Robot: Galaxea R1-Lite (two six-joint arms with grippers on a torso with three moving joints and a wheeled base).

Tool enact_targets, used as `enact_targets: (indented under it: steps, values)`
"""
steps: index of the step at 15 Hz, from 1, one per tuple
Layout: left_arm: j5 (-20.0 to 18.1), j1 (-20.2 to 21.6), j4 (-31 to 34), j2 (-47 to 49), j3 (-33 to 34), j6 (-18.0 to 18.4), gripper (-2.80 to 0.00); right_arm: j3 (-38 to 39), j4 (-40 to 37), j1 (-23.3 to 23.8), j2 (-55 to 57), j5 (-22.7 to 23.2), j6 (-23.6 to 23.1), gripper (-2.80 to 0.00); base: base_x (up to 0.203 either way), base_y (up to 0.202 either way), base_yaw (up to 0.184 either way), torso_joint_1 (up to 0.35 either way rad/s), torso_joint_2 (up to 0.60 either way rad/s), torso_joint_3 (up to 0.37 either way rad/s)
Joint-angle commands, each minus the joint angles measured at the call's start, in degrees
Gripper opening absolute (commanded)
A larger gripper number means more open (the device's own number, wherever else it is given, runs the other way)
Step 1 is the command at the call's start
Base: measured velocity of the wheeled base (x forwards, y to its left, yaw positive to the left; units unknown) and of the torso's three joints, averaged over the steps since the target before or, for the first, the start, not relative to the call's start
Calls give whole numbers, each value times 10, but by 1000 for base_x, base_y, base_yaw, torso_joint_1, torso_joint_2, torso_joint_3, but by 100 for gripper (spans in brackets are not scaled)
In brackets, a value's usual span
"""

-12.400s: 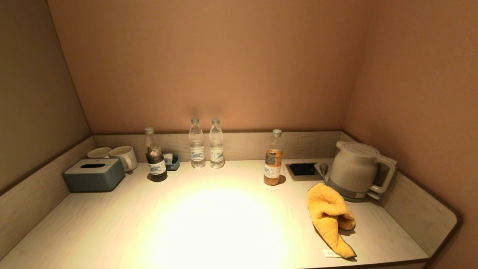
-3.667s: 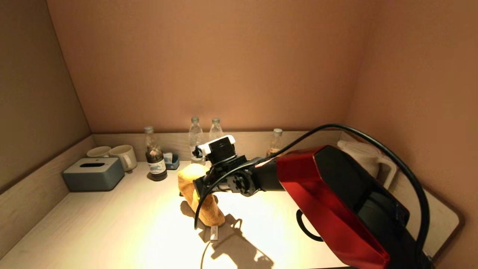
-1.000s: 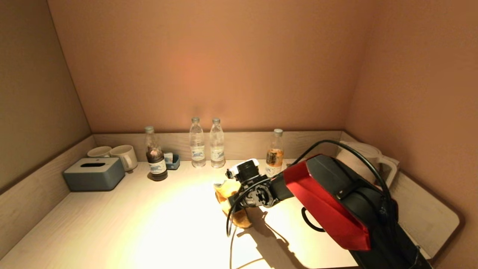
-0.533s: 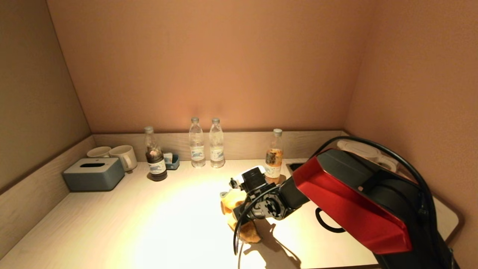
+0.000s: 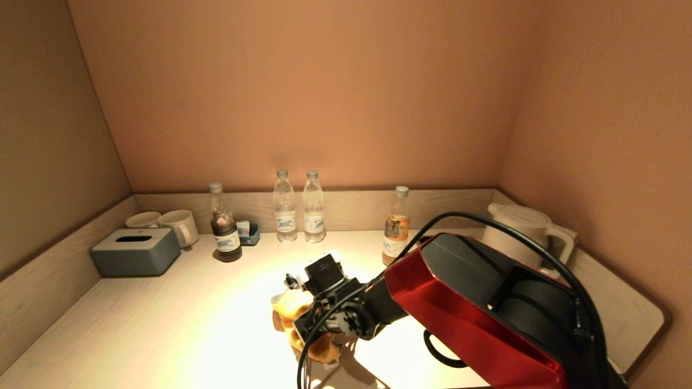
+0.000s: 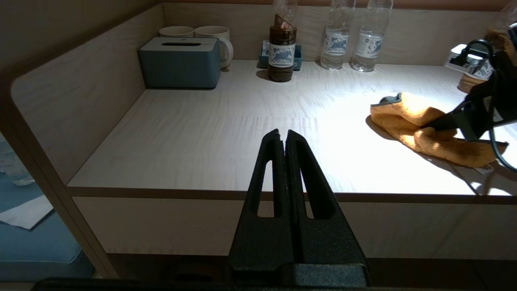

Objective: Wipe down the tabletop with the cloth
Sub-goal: Sweep the stains on the table

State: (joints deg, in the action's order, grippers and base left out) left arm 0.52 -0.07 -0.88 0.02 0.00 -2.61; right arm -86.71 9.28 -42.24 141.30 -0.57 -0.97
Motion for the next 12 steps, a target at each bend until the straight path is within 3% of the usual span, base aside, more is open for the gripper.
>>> enact_targets:
  steps: [1, 3, 7, 12]
  values:
    - [0, 0, 0, 0, 0, 0, -280, -51, 1, -17, 49, -3, -22, -280, 0, 0, 0, 0, 0, 0]
    - [0, 0, 0, 0, 0, 0, -280, -72, 1, -21, 65, -6, -31, -280, 0, 0, 0, 0, 0, 0]
    - [0, 0, 0, 0, 0, 0, -280, -191, -28, -20, 131, -6, -50, -280, 0, 0, 0, 0, 0, 0]
    - [0, 0, 0, 0, 0, 0, -280, -240, -22, -4, 158, -17, -111, -280, 0, 0, 0, 0, 0, 0]
